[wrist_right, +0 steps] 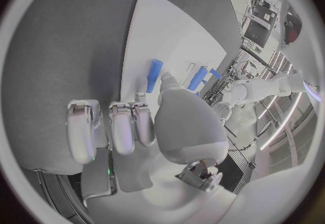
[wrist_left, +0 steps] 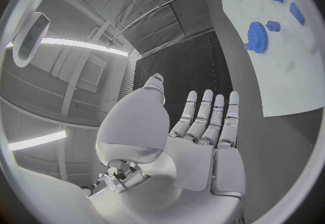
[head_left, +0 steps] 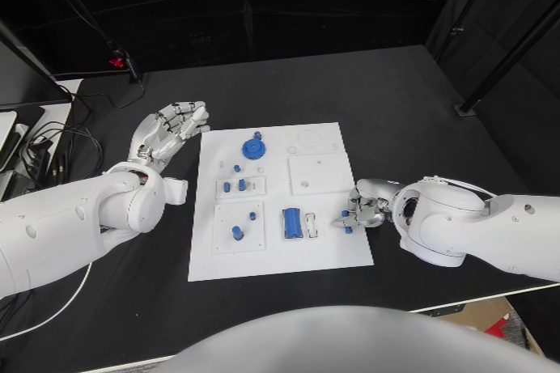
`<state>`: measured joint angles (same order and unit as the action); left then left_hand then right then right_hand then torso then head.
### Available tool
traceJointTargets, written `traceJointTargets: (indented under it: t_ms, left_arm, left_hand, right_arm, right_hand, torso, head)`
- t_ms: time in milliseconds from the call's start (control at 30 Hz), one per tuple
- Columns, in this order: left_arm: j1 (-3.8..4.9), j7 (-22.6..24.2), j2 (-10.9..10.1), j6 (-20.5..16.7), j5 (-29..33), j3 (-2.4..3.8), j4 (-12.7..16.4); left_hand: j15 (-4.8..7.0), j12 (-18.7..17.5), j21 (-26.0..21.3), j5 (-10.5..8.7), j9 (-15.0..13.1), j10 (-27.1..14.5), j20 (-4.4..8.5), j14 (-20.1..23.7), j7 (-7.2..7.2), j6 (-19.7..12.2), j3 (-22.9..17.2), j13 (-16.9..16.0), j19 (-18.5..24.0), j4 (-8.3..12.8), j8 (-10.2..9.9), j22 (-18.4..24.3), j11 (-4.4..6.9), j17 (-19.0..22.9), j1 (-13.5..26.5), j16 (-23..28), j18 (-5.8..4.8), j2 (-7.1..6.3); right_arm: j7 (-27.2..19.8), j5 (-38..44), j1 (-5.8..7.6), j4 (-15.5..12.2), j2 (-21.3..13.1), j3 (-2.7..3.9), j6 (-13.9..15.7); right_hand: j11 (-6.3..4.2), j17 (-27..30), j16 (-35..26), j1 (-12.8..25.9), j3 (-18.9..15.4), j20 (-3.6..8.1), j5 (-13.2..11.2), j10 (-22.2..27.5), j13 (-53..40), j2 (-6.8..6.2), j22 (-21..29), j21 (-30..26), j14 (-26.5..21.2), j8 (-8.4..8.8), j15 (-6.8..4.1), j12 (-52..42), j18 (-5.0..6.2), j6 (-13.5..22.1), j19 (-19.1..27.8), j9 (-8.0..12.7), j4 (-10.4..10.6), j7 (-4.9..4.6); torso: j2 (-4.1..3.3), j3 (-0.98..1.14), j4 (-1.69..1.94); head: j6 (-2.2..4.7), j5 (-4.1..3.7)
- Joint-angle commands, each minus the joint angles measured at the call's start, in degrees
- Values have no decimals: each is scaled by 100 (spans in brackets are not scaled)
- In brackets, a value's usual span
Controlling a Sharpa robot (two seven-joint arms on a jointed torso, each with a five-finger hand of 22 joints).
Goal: Assemble the parts on the task board
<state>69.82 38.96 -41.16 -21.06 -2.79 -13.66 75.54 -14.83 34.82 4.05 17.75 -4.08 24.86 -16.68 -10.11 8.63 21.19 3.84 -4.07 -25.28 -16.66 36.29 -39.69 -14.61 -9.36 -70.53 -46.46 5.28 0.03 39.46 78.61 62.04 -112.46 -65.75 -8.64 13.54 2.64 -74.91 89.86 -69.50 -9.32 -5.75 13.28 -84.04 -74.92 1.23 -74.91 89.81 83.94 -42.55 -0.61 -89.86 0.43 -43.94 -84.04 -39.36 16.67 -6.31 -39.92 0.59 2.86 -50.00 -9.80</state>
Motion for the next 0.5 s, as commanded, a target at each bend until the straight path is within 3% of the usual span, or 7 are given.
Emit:
traceJointTargets:
  t_ms: [33,133,233,367,500]
  left_arm:
    - [8,580,-4,66,1,5,30]
    - [7,571,-3,81,1,5,45]
    - [6,567,-3,86,1,5,51]
    - [6,565,-8,85,1,5,50]
    - [5,564,-13,84,1,5,43]
  left_hand:
    - [8,25,4,38,9,-32,5,36,815,-23,30,8,20,-10,19,6,-4,5,-1,-15,-14,42]
    - [8,27,3,39,9,-34,5,37,815,-25,32,8,24,-10,20,11,-4,8,-2,-17,-15,44]
    - [8,27,3,39,9,-34,5,37,815,-25,32,8,24,-10,20,11,-4,8,-2,-17,-15,44]
    - [8,27,3,39,9,-34,5,37,815,-25,32,8,24,-10,20,11,-4,8,-2,-17,-15,44]
    - [8,27,3,39,9,-34,5,37,815,-25,32,8,24,-10,20,11,-4,8,-2,-17,-15,44]
  right_arm:
    - [271,190,-67,41,51,-44,-512]
    - [294,246,-94,36,71,-43,-565]
    - [247,283,-112,19,72,-43,-526]
    - [140,303,-127,-9,70,-43,-403]
    - [-39,147,-135,-50,61,-43,-92]
  right_hand:
    - [-34,-1509,14,-83,-24,34,-58,-596,-1508,22,-1509,19,606,75,-41,-14,-43,8,-596,973,-16,39]
    - [-40,-1509,14,-414,68,39,-67,-596,-1508,69,-1509,19,606,139,-43,-14,-43,9,-596,1052,-101,43]
    - [-66,-1509,14,-990,295,49,-95,-596,-1508,158,-1509,19,606,227,-61,-14,-43,-5,-596,1148,-357,74]
    - [-46,-1509,14,-1480,657,57,-505,-596,-1508,191,-1509,19,606,544,-52,-14,-43,-115,-596,1434,-532,50]
    - [9,-1509,14,-1688,1043,12,-482,-596,-1508,150,-1509,19,606,993,14,-14,-43,-271,-596,1830,-573,-24]
  torso:
    - [0,-3,-4]
    - [3,-1,-2]
    - [4,0,3]
    - [5,1,-2]
    - [6,0,-2]
  head:
    - [0,4]
    - [0,10]
    - [0,12]
    - [0,10]
    - [0,16]
